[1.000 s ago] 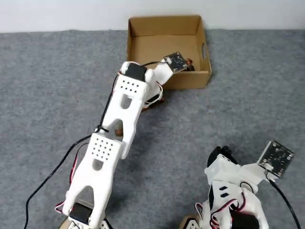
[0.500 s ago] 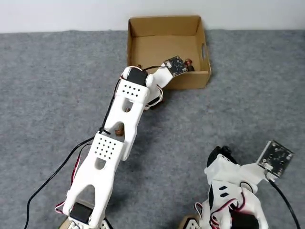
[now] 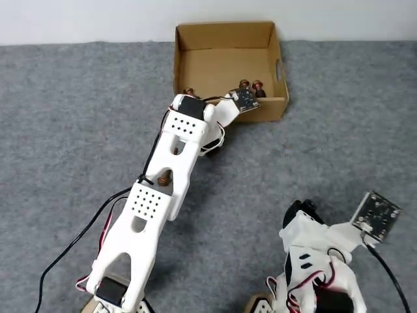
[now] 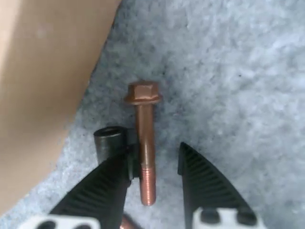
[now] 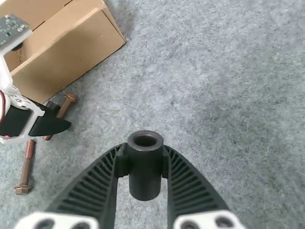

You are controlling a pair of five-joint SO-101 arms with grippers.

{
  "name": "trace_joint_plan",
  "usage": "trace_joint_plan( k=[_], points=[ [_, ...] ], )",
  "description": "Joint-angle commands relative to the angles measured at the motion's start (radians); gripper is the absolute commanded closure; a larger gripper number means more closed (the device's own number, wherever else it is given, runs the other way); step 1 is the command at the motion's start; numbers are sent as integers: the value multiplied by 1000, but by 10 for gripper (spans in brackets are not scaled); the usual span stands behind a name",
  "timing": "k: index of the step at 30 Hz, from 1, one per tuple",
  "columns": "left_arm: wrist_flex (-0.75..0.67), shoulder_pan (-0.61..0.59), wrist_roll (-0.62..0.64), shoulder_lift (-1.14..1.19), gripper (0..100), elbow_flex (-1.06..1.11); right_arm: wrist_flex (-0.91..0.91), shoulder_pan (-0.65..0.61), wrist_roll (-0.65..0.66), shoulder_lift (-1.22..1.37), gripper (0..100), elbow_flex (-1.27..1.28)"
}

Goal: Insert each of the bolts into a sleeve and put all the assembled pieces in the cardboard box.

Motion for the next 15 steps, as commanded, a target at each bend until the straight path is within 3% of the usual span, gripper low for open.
trace_joint_plan(
  k=[1, 5, 10, 15],
  points=[
    [38, -8, 12, -18, 859, 8, -24, 10, 5, 1, 991, -8],
    [40, -6, 12, -18, 878, 12, -24, 10, 5, 1, 991, -8],
    [41, 3, 9, -20, 997, 12, -24, 10, 5, 1, 991, -8],
    [41, 3, 11, -20, 993, 12, -24, 10, 5, 1, 991, -8]
  ],
)
